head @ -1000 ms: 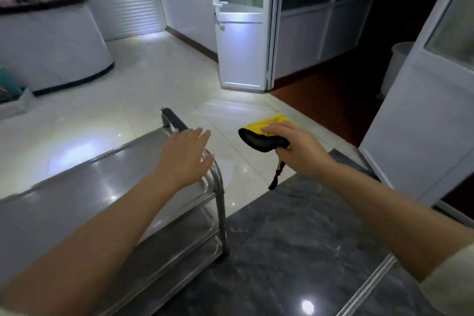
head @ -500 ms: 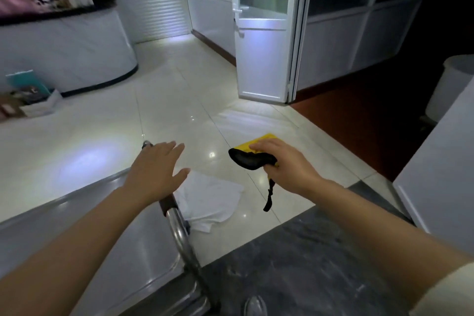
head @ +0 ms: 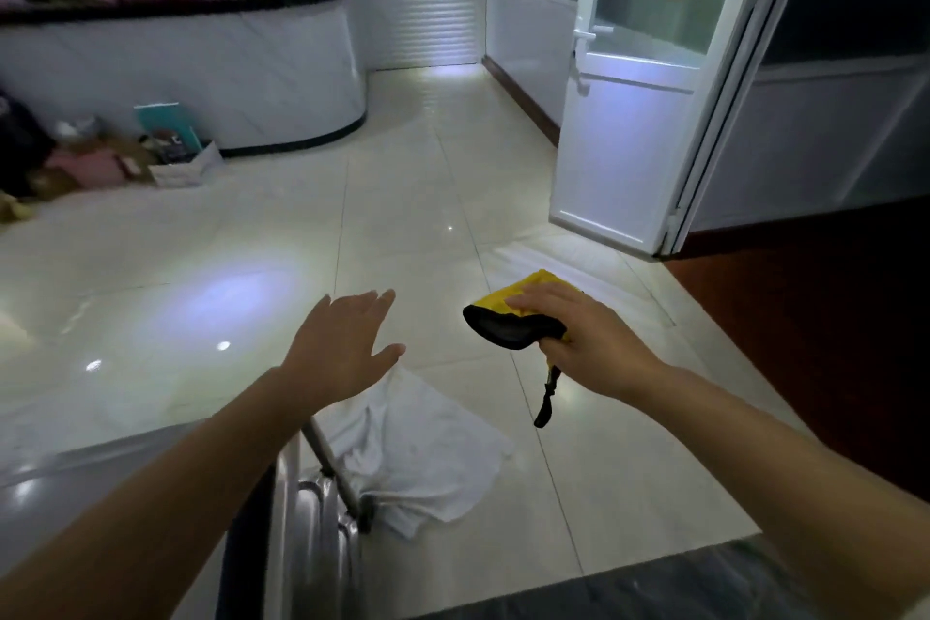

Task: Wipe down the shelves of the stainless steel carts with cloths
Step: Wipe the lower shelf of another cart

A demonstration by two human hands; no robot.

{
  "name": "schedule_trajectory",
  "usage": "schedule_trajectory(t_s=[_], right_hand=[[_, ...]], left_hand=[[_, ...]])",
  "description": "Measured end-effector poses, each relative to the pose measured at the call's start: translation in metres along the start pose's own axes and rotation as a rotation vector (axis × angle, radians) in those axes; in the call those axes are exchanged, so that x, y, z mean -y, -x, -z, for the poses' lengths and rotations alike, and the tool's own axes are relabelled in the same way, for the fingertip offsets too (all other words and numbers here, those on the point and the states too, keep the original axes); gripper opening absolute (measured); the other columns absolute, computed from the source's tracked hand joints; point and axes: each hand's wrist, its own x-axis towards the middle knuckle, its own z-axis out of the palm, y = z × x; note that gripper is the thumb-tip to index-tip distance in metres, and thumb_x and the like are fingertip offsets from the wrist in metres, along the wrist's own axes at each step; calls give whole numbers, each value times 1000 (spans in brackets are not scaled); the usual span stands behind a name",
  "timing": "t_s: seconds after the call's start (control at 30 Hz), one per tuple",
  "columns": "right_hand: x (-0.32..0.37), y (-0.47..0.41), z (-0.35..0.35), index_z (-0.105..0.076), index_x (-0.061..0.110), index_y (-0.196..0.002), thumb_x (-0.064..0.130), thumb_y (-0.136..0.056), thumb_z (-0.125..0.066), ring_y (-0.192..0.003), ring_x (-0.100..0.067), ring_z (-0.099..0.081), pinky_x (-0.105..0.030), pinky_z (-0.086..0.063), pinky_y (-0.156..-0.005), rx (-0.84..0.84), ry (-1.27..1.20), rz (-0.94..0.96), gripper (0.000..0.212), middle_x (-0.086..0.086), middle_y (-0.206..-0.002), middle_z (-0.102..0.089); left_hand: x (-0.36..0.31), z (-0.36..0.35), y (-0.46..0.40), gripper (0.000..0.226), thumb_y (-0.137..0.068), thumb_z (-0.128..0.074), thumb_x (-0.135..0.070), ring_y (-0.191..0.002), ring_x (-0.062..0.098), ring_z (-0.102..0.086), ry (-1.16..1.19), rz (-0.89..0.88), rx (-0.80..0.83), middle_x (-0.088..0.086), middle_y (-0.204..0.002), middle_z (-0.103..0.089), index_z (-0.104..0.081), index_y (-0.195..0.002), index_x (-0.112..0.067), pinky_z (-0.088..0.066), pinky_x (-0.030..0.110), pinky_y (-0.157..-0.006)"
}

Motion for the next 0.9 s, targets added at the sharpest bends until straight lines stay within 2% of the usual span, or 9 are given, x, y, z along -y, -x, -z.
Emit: schedule_trajectory(t_s=[0.07,0.17,0.37,0.6,0.73,0.9], right_hand=[[-26,-43,3,-57,29,-124,-3,-76,-51,-116,-5,-47,-14,-40,-82,38,-19,46,58,15,-126,-51],[-60,-109,4,-57,23,-126,-3,-78,-51,-116,-6,-46,-9,-34,-81,97,-57,135,55,15,-125,-51],[-91,-227,-14,-58,17,-126,-5,-81,-52,-113,-10,-49,-17,-38,-84,253,-164,312,51,11,-121,-54],[-55,-361,-92,-59,19,-123,-1,-81,-50,-108,-12,-50,-25,-41,-82,476,-212,581,48,3,-116,-57],[-21,-432,-152,-60,19,-120,-5,-78,-48,-102,-9,-48,-14,-33,-78,563,-271,699,49,7,-110,-57],[15,-509,-217,-60,20,-120,-5,-80,-49,-100,-5,-46,-19,-35,-80,667,-283,786,48,5,-112,-57]], left_hand=[[0,-4,-34,74,-95,-41,-56,-142,20,-32,6,46,-10,2,-156,-31,-15,-154,-21,-17,41,-119],[3,-12,-79,72,-93,-47,-54,-137,21,-40,4,139,-23,1,-152,-40,-24,-152,-20,-24,42,-117],[32,-23,-124,72,-92,-49,-53,-134,22,-43,19,387,11,2,-150,-42,-26,-152,-19,-27,39,-114],[103,-35,-129,75,-93,-46,-56,-134,23,-41,-17,658,72,3,-153,-37,-21,-153,-18,-26,41,-114],[164,-38,-131,74,-93,-47,-55,-135,24,-39,-33,767,71,3,-152,-38,-23,-152,-18,-27,40,-114],[238,-48,-138,72,-95,-42,-56,-138,22,-36,-5,896,116,2,-154,-35,-22,-152,-17,-26,37,-115]])
